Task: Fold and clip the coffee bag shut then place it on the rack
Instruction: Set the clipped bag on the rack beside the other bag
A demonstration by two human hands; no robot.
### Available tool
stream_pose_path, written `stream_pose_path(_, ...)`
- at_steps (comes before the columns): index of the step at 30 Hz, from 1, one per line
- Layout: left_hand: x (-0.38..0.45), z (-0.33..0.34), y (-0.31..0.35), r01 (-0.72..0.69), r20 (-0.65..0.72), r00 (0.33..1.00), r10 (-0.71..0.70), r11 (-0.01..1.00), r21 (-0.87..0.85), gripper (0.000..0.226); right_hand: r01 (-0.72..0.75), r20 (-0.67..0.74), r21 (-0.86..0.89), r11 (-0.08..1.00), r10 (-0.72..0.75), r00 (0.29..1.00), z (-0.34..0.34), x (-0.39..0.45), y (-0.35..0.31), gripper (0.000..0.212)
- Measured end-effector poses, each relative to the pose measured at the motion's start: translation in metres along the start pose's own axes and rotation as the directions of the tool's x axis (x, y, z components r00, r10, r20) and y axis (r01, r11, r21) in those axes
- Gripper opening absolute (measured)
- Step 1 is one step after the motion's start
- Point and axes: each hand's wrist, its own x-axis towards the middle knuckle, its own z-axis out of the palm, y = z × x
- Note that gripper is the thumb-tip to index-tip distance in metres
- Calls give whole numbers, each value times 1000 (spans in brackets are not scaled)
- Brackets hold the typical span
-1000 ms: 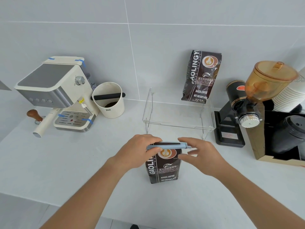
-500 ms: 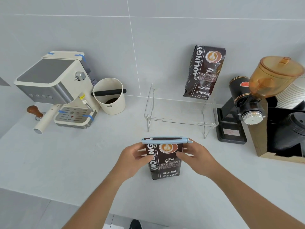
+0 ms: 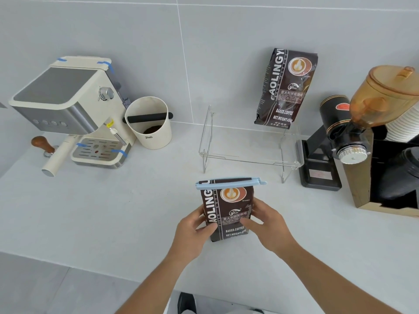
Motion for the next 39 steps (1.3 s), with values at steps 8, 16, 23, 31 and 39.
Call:
stream_pose_path(8, -7, -3, -4, -19, 0, 1000, 19, 999, -40, 45, -1, -1, 57, 998, 1, 1000, 1, -5, -6, 60)
stream_pose_path(16, 1, -11, 47, -172, -26, 985, 171, 985, -31, 47, 75, -26, 131, 989, -72, 997, -8, -2, -53, 55)
stream_pose_path(23, 9, -18, 101, -329, -25, 944, 329, 944, -24, 48, 180, -79, 123, 976, -172, 982, -20, 6, -110, 53)
stream_pose_path(31, 27, -25, 167, -462, 21, 886, 464, 885, -49, 47, 335, -92, 10, 942, -332, 939, -43, 17, -178, 48)
stream_pose_path(39, 53, -25, 229, -571, 67, 818, 571, 821, -18, 46, 437, -107, -18, 899, -436, 894, -63, 40, -227, 41)
